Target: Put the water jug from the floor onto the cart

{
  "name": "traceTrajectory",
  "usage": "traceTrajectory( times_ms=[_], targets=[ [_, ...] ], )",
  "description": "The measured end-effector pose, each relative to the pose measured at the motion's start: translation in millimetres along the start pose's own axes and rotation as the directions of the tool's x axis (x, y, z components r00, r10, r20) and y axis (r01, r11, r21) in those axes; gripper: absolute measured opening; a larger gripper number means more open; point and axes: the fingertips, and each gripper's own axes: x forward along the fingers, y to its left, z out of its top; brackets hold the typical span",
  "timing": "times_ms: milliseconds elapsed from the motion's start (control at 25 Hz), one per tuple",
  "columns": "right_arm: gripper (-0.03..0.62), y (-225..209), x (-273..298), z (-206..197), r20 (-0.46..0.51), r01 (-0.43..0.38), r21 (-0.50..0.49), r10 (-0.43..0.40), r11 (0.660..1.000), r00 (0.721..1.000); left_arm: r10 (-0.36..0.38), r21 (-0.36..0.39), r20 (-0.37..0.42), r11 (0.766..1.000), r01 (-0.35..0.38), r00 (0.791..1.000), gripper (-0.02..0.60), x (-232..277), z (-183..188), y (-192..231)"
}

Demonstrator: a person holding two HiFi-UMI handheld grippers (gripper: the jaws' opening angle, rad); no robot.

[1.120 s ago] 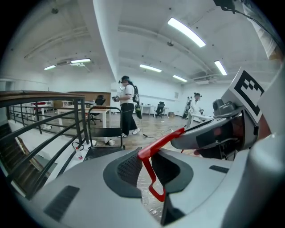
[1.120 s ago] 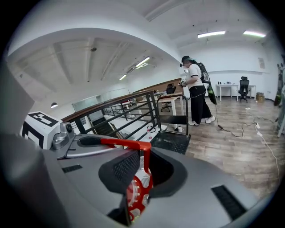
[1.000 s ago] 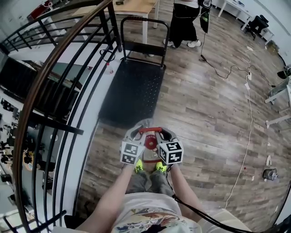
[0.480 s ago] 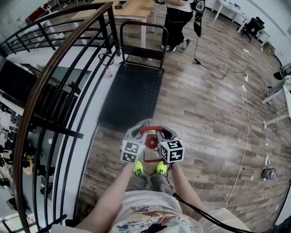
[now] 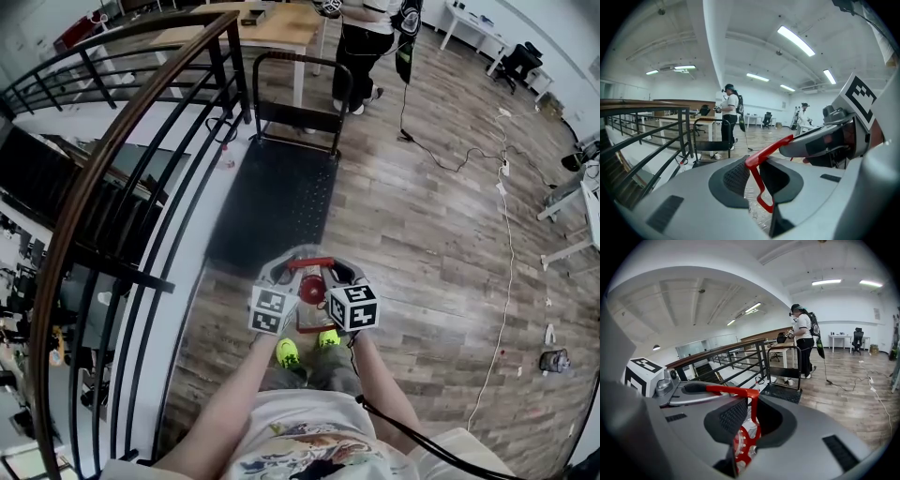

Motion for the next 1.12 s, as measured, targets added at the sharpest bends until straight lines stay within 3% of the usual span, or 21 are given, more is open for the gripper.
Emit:
traceTrajectory(
  times_ms=[480,1120],
  targets=[
    [0.059,-0.2,49.7,31.5,-0.008,-0.085,-0.021,0.085,0.996,0.996,0.088,-0.032,-0.001,0.996,-0.088,0.996,0.067,18.6,17.3,46.9],
    [0.059,-54.6,144.5,82.9,-0.048,-0.251,-0.055,0.248,0.967,0.968,0.228,-0.08,-0.054,0.97,-0.231,0.972,0.067,105.5,43.3,111.1]
  ],
)
